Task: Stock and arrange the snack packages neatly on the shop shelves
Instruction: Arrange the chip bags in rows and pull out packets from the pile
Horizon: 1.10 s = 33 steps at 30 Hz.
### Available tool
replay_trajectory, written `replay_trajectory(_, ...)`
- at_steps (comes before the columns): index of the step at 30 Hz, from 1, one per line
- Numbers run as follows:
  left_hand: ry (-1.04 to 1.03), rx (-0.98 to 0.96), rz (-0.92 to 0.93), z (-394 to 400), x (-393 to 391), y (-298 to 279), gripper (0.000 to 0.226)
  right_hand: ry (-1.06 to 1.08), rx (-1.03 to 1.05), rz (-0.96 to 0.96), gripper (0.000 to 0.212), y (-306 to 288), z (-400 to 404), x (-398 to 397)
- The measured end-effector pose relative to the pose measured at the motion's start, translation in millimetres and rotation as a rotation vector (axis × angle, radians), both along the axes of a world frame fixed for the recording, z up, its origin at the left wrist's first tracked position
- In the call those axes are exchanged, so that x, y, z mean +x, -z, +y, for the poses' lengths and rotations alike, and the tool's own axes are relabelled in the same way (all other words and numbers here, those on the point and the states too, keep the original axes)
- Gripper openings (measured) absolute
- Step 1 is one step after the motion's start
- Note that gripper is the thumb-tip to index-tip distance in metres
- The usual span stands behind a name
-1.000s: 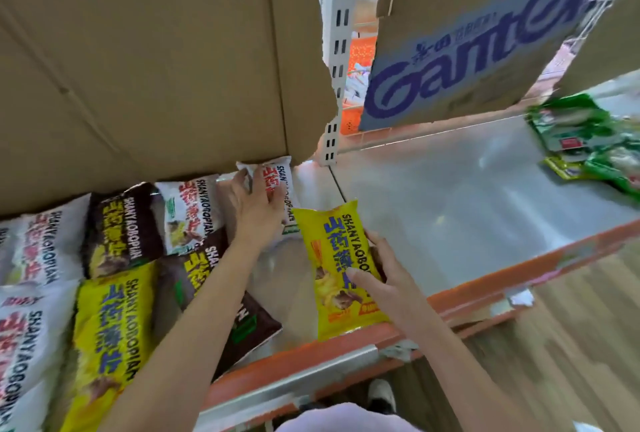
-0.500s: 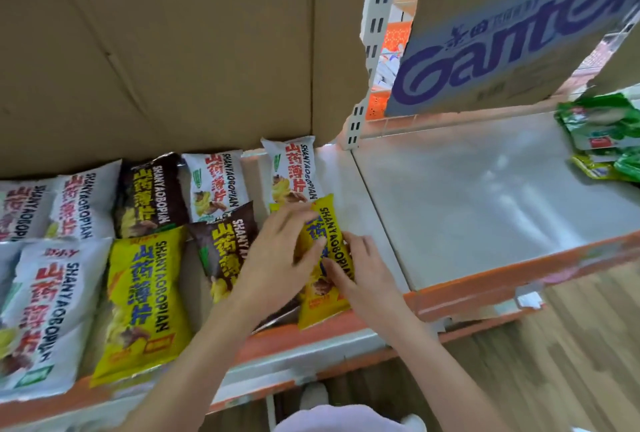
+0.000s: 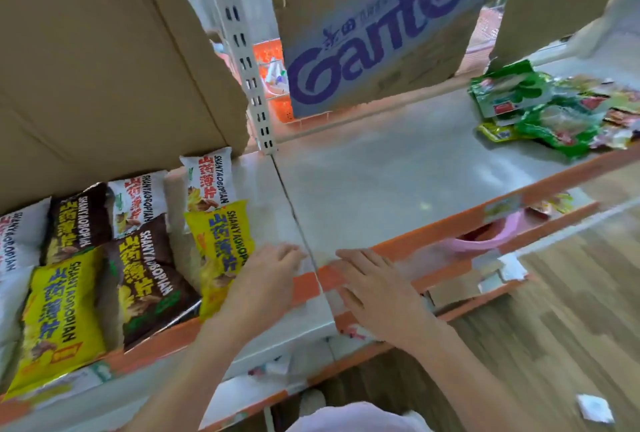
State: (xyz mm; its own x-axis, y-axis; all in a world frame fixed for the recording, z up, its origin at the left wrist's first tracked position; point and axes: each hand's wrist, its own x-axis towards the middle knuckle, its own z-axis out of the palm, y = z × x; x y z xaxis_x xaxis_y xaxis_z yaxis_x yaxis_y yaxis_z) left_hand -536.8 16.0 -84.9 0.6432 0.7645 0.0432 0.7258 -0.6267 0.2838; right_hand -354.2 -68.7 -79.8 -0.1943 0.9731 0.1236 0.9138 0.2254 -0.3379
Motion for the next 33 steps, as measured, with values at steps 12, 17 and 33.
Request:
replay_trajectory(12,0.241,0.069,-0.159,-63,194,-12,0.03,0.314,0.027,0.001,0.034,15,-93,168)
replay_trajectory(17,0.433,-0.015,-0.146,-93,266,4,0.035,0.527,0.064,-0.004,0.033,18,-139,222)
replay_trajectory(33,0.381,-0.065,-0.348,2,455,2,0.026,0.826,0.066,0.038,0.027,5,-126,366)
